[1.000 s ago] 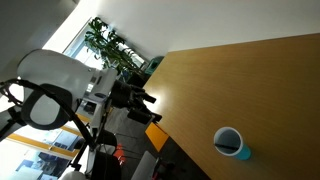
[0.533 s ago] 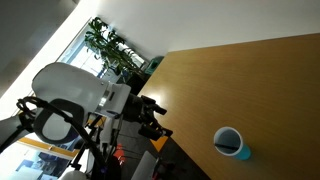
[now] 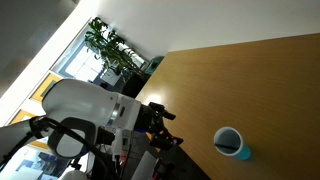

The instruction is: Remove the pen from the cup and put it on the table

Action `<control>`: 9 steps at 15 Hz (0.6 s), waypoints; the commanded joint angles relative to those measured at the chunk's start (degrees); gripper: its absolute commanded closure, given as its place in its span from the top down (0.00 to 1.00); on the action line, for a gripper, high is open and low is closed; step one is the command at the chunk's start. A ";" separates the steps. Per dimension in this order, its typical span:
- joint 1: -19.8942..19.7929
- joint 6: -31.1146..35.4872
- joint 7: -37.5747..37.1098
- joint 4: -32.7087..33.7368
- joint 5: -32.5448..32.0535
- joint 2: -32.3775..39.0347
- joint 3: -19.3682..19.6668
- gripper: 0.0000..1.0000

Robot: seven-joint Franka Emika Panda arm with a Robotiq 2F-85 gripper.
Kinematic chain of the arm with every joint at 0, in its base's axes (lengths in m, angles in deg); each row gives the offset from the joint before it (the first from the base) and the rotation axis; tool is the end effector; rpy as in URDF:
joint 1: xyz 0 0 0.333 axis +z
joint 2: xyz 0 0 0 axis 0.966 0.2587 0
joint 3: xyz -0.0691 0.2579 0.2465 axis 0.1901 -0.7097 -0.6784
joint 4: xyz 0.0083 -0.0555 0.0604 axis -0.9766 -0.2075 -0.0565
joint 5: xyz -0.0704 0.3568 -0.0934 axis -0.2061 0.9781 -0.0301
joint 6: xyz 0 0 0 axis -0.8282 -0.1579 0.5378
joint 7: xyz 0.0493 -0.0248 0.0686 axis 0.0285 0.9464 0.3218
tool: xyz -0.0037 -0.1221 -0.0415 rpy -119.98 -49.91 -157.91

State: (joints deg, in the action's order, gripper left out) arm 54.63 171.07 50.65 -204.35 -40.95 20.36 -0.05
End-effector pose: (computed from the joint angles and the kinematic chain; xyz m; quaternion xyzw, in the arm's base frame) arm 0.3179 -0.1456 0.4005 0.9312 -0.3444 0.1185 0.0163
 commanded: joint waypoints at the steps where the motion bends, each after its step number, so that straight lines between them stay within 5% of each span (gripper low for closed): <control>1: -2.84 6.25 -3.49 0.08 -0.97 4.98 -0.39 1.00; 9: -3.61 9.76 -2.82 0.22 -1.20 10.28 0.67 1.00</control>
State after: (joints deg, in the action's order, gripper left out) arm 50.43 180.93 48.01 -204.17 -41.79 30.70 -0.06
